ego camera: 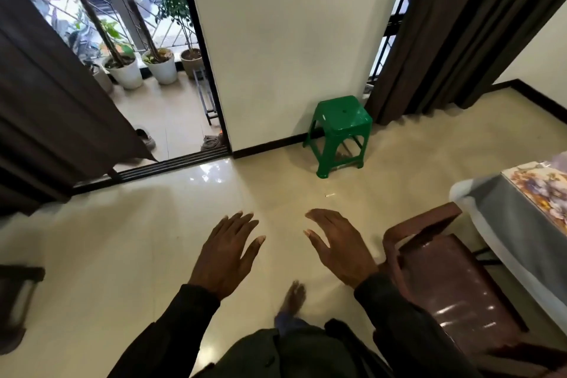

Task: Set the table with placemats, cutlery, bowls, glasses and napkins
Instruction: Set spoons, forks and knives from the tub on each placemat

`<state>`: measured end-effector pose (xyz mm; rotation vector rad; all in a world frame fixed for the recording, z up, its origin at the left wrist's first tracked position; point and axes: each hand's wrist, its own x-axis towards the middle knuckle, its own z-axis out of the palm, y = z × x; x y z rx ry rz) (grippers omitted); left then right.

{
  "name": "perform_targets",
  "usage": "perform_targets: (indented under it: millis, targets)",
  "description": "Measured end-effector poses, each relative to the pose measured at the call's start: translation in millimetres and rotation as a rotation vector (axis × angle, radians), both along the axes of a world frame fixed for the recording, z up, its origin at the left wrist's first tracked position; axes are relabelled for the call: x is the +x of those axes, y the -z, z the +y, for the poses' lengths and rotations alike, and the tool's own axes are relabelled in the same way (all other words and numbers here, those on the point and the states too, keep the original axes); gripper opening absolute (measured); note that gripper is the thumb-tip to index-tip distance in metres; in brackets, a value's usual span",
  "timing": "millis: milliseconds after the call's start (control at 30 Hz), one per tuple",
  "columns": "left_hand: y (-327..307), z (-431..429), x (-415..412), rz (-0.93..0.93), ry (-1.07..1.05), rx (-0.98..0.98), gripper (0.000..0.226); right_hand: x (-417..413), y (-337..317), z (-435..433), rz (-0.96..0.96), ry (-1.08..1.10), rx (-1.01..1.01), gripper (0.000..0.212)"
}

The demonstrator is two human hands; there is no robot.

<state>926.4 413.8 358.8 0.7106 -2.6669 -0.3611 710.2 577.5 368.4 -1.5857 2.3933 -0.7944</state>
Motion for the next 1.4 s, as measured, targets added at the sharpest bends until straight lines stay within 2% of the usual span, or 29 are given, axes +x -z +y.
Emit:
perform_targets:
  millis: [133,300,533,767,967,1067,1400]
  targets:
    - [-18,-53,-61,0.056,-0.025,0.053,0.046,-61,-1,-51,0.02,0.052,-0.081,0.037]
    - [-23,-108,-159,-0.015,0.038,0.088,0.048,-135,1,-89,0.091,0.069,0.04,0.045]
    - [-8,-148,-307,-0.009,0.305,0.121,0.047,-222,4,-94,0.072,0.259,0.144,0.06]
    - [18,-178,-464,-0.011,0.594,0.168,0.045,-317,10,-94,0.054,0.497,0.19,0.054]
    - [0,-196,-601,-0.035,0.855,0.15,0.048,-387,-7,-102,0.026,0.78,0.087,0.033]
    - [-2,-208,-664,-0.095,0.978,0.145,0.051,-421,-9,-108,0.023,0.921,0.072,0.03]
    - [0,-172,-817,-0.192,1.193,0.175,0.047,-516,0,-77,-0.007,1.145,0.048,0.027]
